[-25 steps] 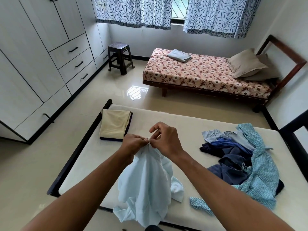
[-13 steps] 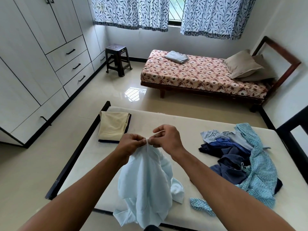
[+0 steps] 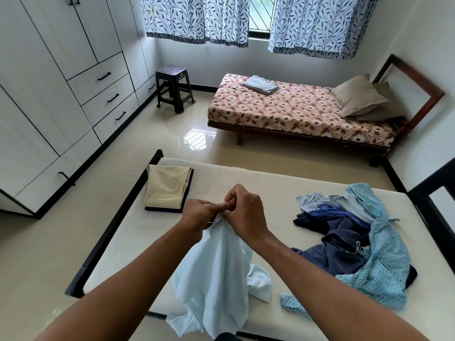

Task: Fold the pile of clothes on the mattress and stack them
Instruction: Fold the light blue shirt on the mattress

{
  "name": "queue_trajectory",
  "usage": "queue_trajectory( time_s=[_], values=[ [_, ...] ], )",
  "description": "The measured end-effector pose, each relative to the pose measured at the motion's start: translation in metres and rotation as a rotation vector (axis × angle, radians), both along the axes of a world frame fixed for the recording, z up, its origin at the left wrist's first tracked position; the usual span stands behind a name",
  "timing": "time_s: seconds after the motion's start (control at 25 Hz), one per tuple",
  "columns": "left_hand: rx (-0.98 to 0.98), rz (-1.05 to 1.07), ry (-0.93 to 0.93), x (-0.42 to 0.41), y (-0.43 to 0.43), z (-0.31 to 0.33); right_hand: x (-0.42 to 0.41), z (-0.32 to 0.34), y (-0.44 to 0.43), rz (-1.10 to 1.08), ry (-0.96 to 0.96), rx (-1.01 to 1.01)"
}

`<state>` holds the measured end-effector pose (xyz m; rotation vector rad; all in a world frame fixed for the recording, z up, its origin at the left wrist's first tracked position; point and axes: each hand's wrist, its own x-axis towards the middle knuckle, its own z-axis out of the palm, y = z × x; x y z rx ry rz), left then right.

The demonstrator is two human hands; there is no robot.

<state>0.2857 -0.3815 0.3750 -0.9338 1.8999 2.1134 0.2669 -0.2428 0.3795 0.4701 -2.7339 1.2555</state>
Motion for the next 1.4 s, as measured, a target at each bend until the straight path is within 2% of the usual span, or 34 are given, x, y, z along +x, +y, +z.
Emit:
queue_trajectory(
  time_s=[0.16, 0.32, 0.44, 0.6, 0.64, 0.8, 1.04, 1.16, 1.2, 1.24, 1.32, 1.4],
  values=[
    [-0.015, 0.099, -0.018, 0.001, 0.009, 0.001, -0.003, -0.001, -0.001, 0.057, 0.077, 0.040],
    [-0.155, 0.146, 0.005, 0.005, 0.011, -0.005, -0.002, -0.006, -0.004, 0.063, 0.076, 0.040],
    [-0.204, 0.179, 0.047, 0.010, 0.014, -0.003, -0.004, -0.004, -0.003, -0.040, -0.134, -0.140],
    [-0.237, 0.130, 0.096, 0.010, 0.016, 0.003, -0.011, 0.001, 0.007, -0.154, -0.719, -0.602],
    [-0.249, 0.109, 0.107, 0.010, 0.016, 0.003, -0.010, 0.003, 0.009, -0.156, -0.787, -0.657],
    [-0.372, 0.028, 0.142, 0.011, 0.019, 0.007, -0.004, 0.001, 0.014, -0.081, -0.740, -0.638],
    [-0.451, -0.058, 0.163, 0.011, 0.019, 0.008, -0.005, 0.005, 0.020, -0.091, -0.836, -0.729],
    [-0.448, -0.065, 0.159, 0.011, 0.021, 0.012, -0.001, 0.004, 0.019, -0.133, -0.777, -0.710],
    [-0.421, -0.049, 0.133, 0.010, 0.021, 0.012, 0.001, 0.002, 0.018, -0.129, -0.684, -0.668],
    [-0.372, -0.024, 0.100, 0.008, 0.021, 0.011, 0.002, -0.001, 0.017, -0.104, -0.507, -0.557],
    [-0.315, 0.024, 0.042, 0.005, 0.021, 0.010, 0.005, -0.009, 0.014, -0.013, -0.080, -0.183],
    [-0.334, 0.044, 0.019, 0.005, 0.022, 0.007, 0.007, -0.013, 0.011, 0.042, 0.111, 0.051]
  ],
)
